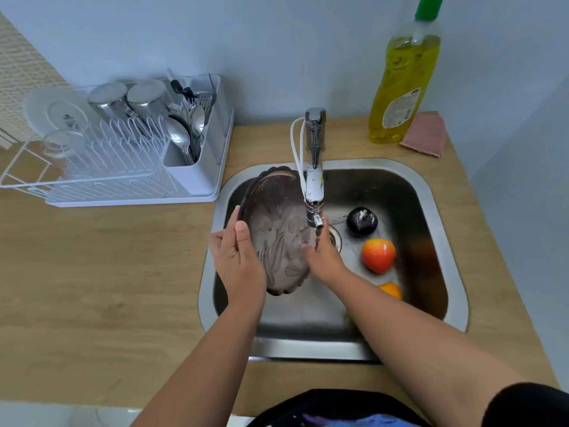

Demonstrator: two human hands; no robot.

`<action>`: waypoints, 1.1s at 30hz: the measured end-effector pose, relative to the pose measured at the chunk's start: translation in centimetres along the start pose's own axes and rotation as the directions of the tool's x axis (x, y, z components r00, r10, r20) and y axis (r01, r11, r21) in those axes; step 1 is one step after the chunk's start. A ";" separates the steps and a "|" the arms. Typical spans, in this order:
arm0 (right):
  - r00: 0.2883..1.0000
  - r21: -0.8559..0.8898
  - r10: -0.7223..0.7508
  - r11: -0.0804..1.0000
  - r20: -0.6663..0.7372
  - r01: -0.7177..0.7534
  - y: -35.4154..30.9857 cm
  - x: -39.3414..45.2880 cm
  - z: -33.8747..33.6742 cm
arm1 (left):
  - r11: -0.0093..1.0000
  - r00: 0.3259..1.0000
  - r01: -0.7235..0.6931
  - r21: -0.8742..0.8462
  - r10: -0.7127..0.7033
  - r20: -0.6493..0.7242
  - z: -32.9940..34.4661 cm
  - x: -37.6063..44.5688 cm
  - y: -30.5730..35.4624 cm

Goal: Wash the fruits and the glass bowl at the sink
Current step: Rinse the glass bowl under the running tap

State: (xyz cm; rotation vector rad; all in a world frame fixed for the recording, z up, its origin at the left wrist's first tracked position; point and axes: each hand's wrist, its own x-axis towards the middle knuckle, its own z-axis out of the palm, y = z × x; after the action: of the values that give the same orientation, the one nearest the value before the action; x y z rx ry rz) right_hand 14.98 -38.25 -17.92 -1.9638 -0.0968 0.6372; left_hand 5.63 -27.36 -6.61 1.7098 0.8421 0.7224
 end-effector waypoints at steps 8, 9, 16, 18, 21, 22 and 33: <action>0.911 0.384 0.249 0.846 0.330 -0.370 -1.3 -2.0 0.1 | 0.997 0.998 -0.065 0.041 0.065 0.005 -1.1 -0.1 0.4; 0.889 0.359 0.257 0.844 0.379 -0.397 -1.2 -2.3 0.2 | 0.997 0.998 -0.066 0.040 0.066 0.014 -1.3 0.1 0.4; 0.839 0.353 0.289 0.808 0.461 -0.473 -0.8 -3.1 1.8 | 0.999 0.989 0.028 -0.031 -0.023 0.143 -1.7 0.4 3.1; 0.827 0.357 0.288 0.798 0.483 -0.486 -0.9 -3.2 1.9 | 0.999 0.984 0.007 -0.041 0.001 0.179 -1.7 0.3 3.8; 0.814 0.354 0.275 0.796 0.513 -0.491 -0.8 -3.4 2.2 | 0.998 0.978 -0.053 0.036 0.045 0.205 -1.5 0.4 4.1; 0.809 0.354 0.273 0.793 0.521 -0.495 -0.8 -3.5 2.2 | 0.996 0.976 -0.059 0.060 0.045 0.212 -1.5 0.4 4.1; 0.757 0.304 0.292 0.786 0.585 -0.538 0.6 -3.5 3.0 | 0.990 0.948 -0.075 0.116 0.035 0.316 -0.7 -0.6 4.9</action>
State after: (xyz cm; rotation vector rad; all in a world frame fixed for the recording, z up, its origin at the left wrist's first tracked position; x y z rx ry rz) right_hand 10.39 -37.26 -18.11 -1.3080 0.1799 1.3576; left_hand 5.62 -28.47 -1.73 1.9066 0.6306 0.4232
